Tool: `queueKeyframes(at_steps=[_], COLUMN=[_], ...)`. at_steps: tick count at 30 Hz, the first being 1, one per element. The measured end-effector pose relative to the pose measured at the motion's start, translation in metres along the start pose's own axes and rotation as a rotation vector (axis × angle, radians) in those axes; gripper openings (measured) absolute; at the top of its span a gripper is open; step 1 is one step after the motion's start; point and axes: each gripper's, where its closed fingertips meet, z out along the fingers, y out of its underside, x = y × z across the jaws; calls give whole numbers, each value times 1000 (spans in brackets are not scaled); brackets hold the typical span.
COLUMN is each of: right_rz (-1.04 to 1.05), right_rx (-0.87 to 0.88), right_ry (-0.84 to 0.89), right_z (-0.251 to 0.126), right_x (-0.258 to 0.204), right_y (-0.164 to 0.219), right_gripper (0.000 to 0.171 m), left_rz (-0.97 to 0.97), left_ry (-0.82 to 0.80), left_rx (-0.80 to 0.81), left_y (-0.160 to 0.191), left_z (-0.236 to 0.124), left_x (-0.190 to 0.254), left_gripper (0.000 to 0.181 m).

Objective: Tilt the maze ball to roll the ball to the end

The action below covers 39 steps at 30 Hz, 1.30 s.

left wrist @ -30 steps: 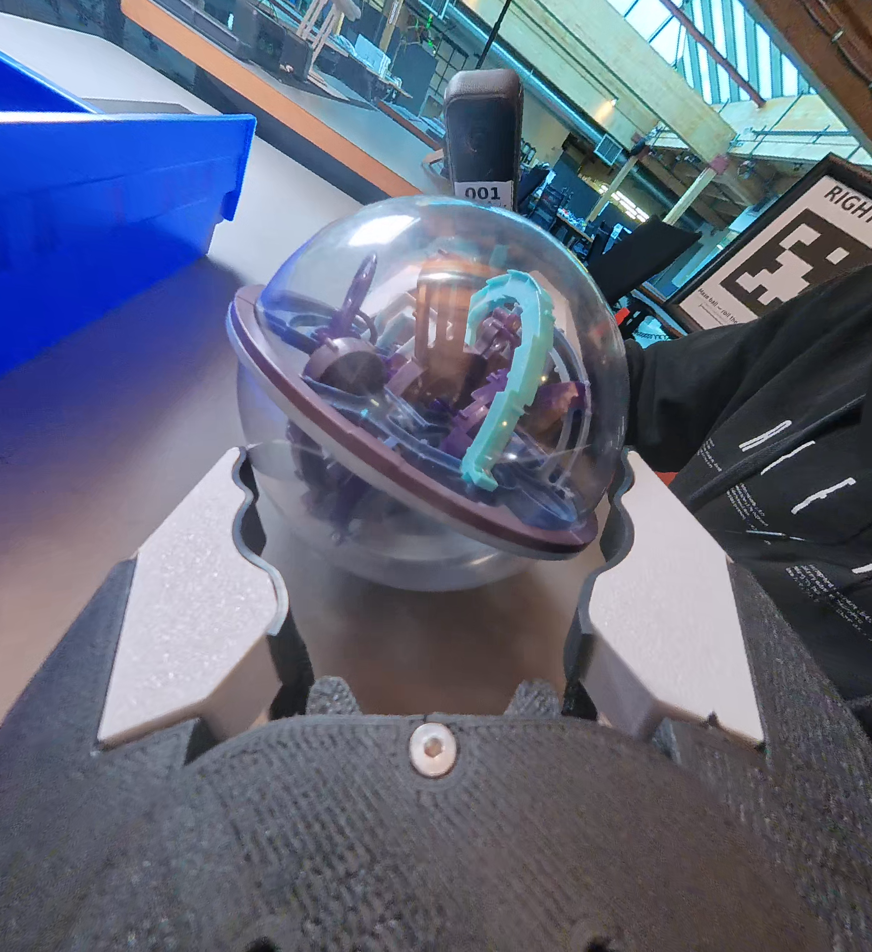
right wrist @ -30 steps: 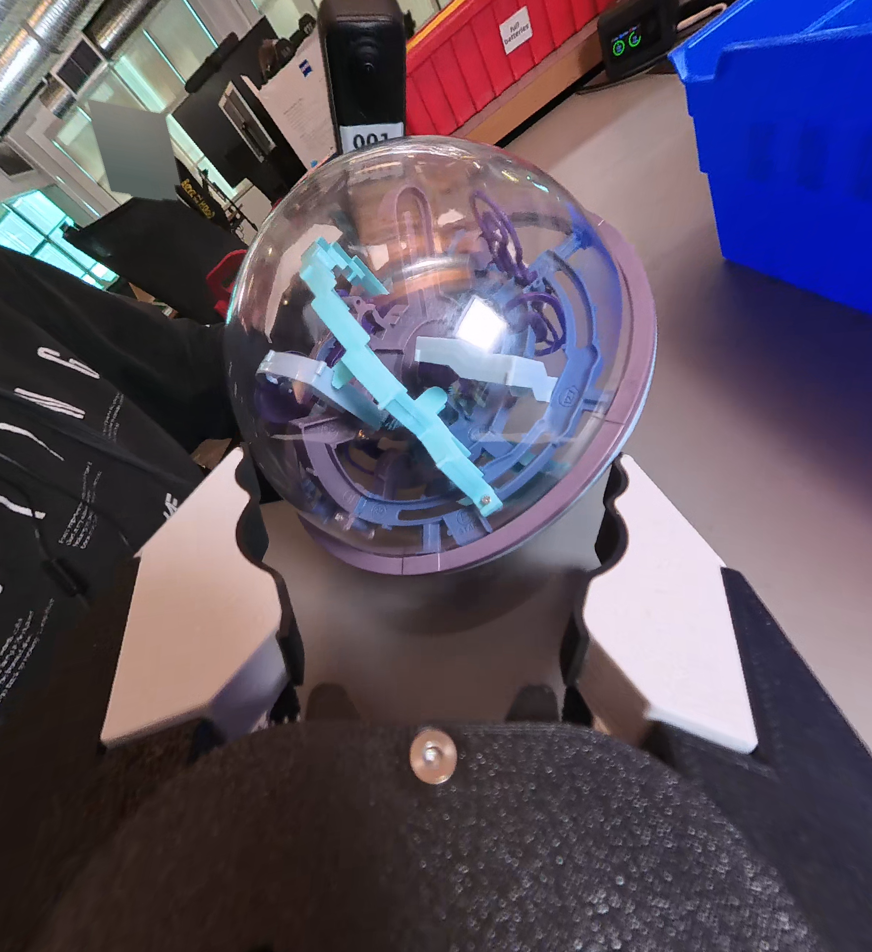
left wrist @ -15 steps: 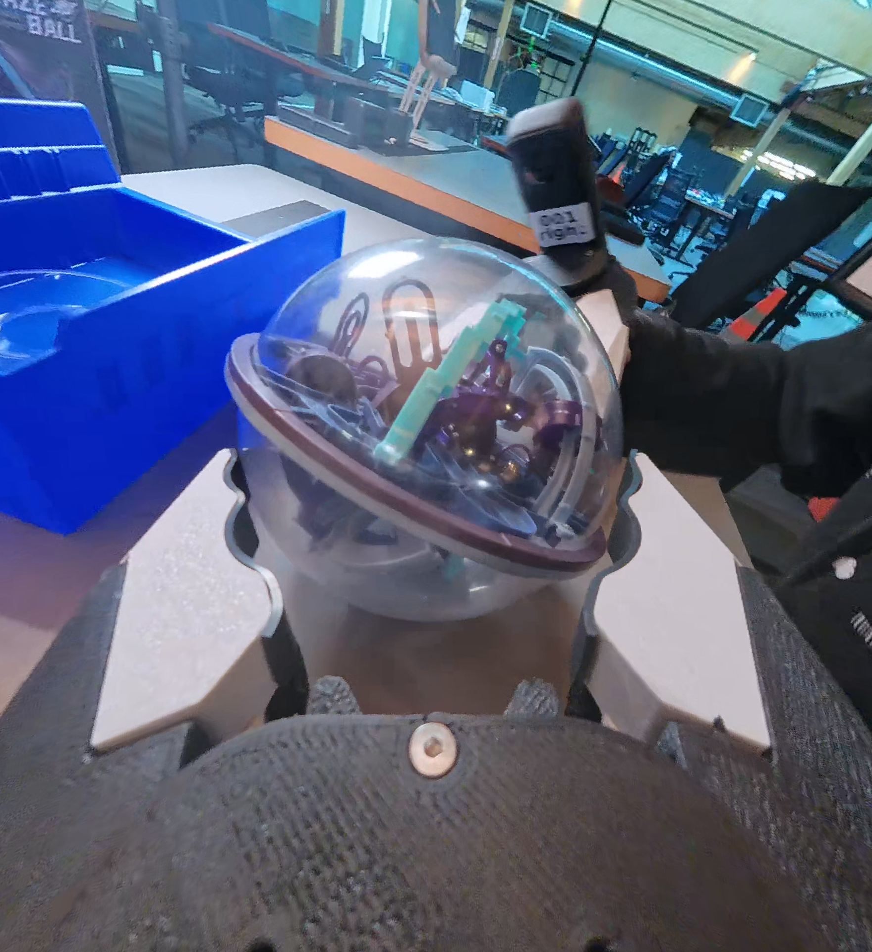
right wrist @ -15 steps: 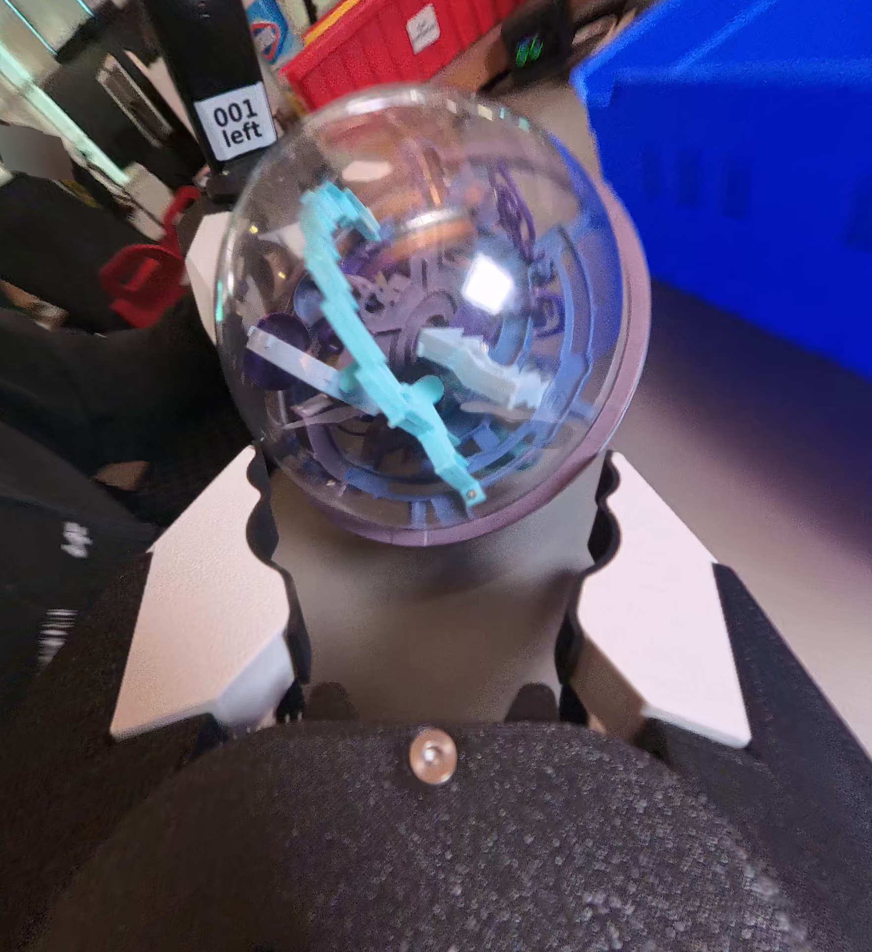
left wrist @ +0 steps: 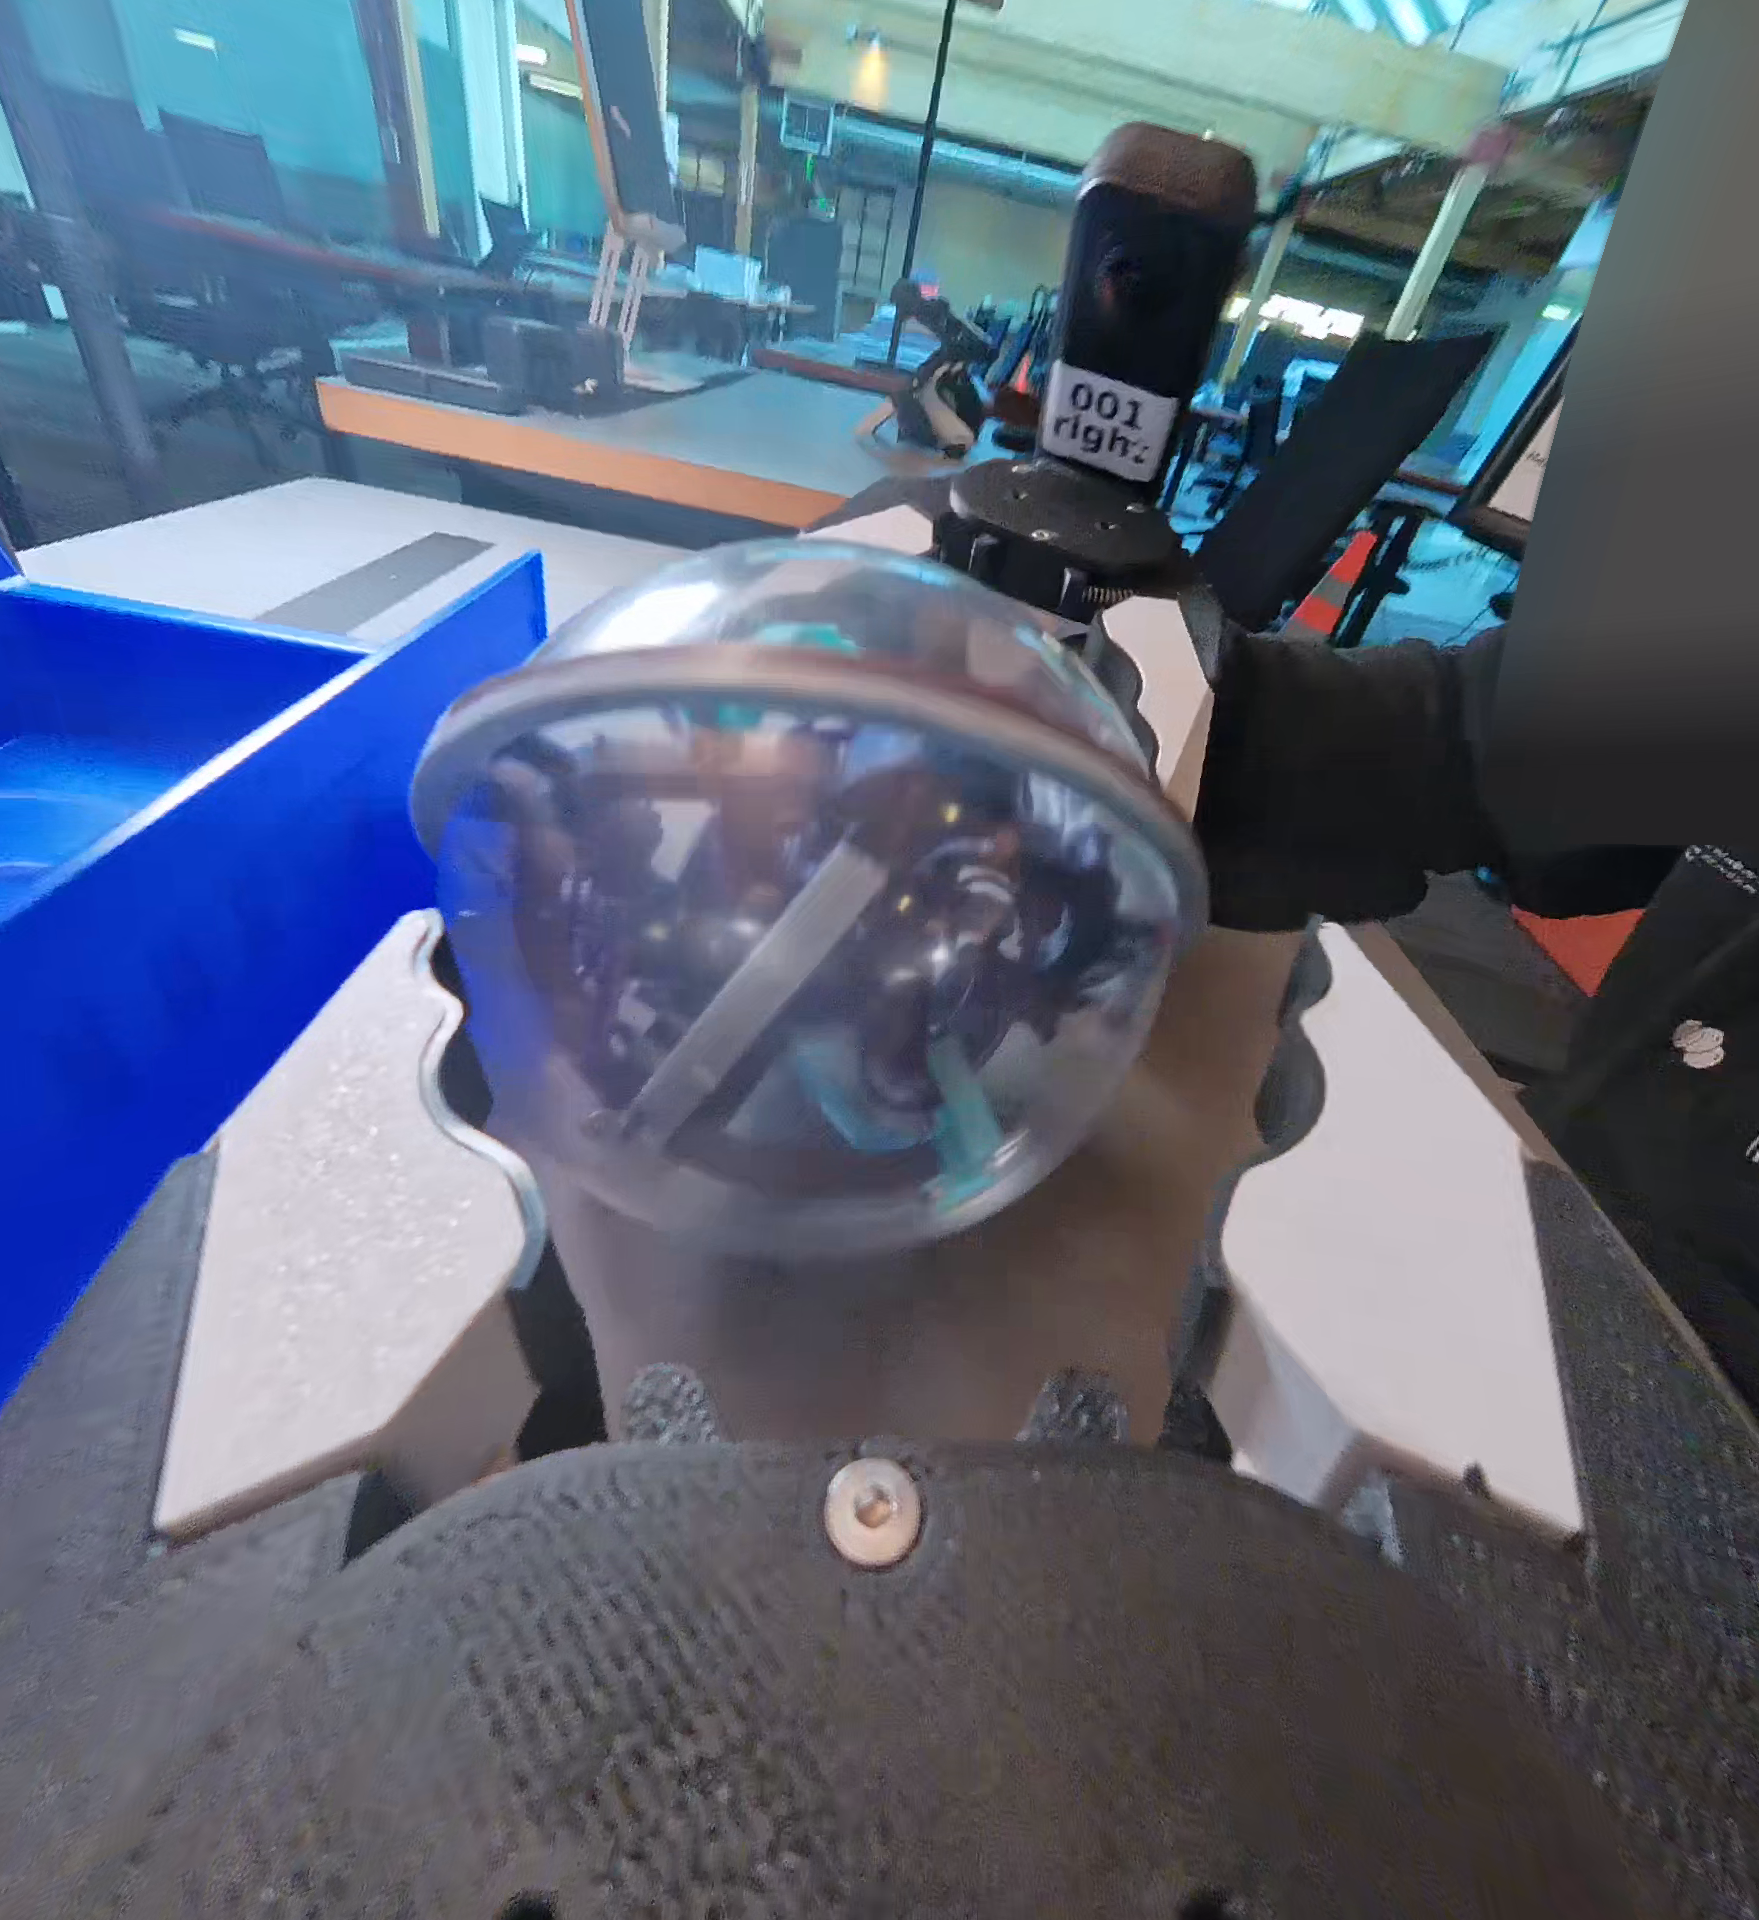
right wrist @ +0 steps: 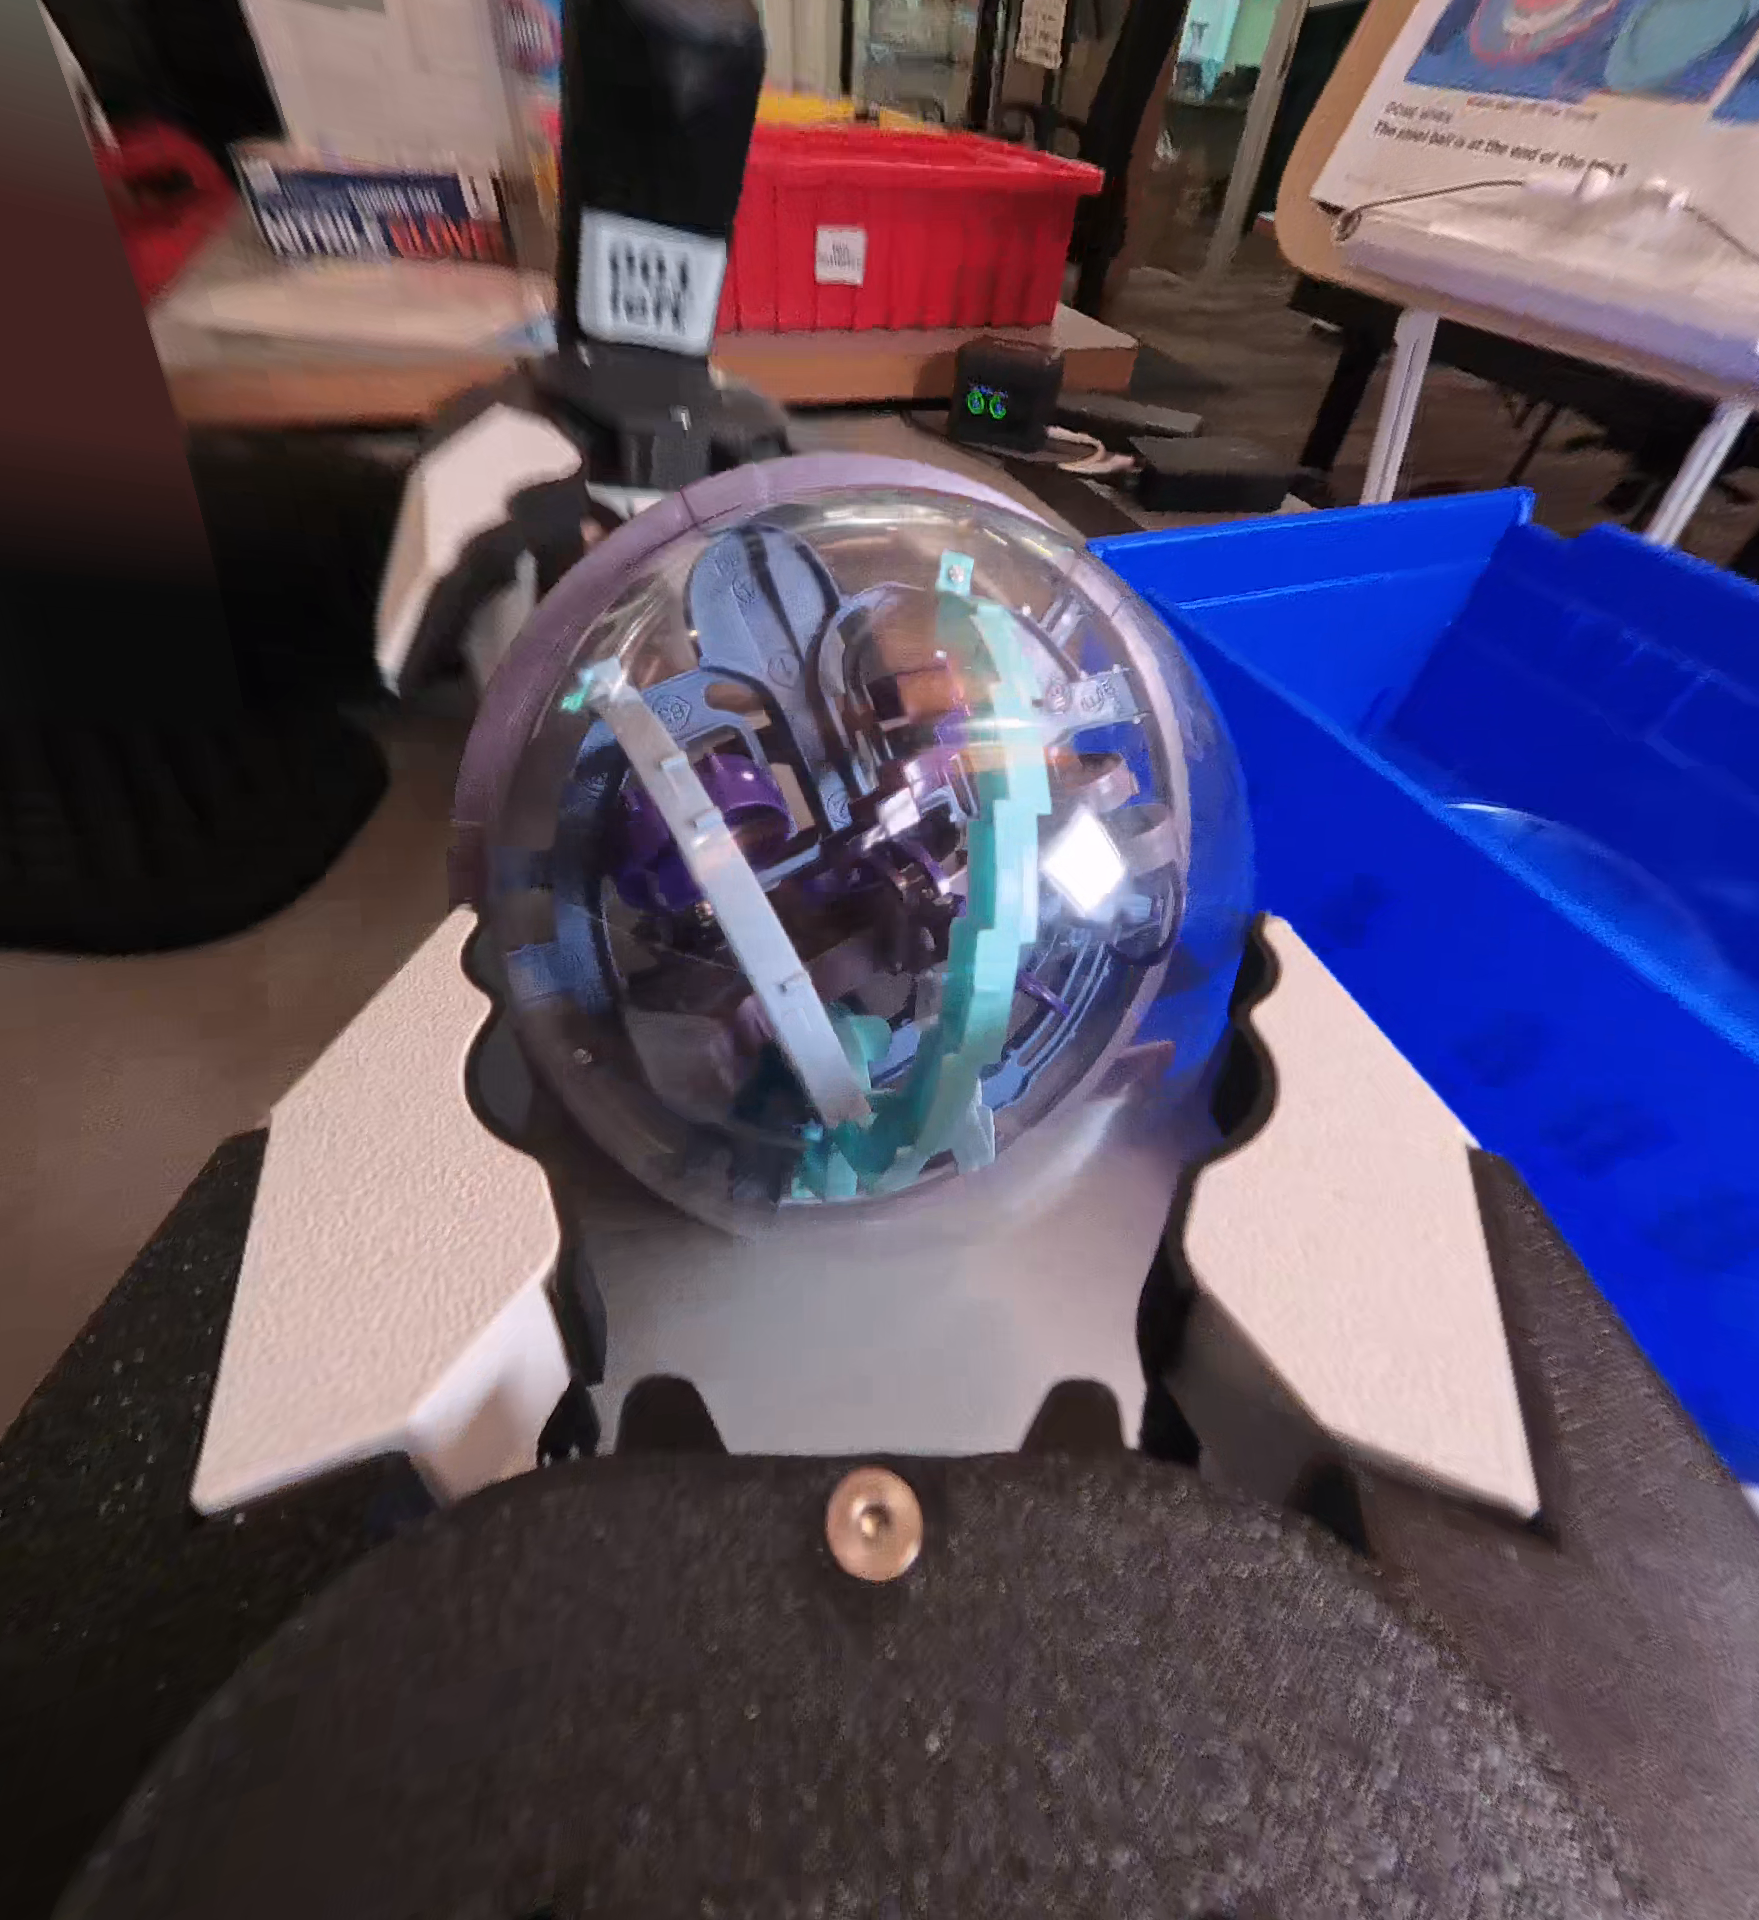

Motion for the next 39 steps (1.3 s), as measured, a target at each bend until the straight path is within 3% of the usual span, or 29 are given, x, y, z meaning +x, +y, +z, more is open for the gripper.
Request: queueKeyframes(at_steps=[3, 5, 17, 24, 29, 39], right_rz=[108, 134, 256, 30, -131, -116], right_rx=[60, 76, 72, 5, -131, -98], right_ry=[-55, -77, -162, -8, 157, 126], right_z=[-2, -1, -4, -28, -11, -3], right_x=[4, 5, 2, -5, 3, 1], right_y=[3, 4, 16, -14, 3, 16], right_gripper=[134, 134, 137, 135, 140, 140], left_rz=[-25, -21, -30, -78, -119, -33], left_ry=[2, 23, -33, -75, -83, 29], left_rx=[-43, -91, -135, -117, -85, -73], left_y=[21, 29, 13, 5, 1, 18], left_z=[4, 10, 16, 20, 21, 19], left_x=[-15, -16, -11, -15, -19, -18], left_gripper=[141, 145, 146, 143, 140, 149])
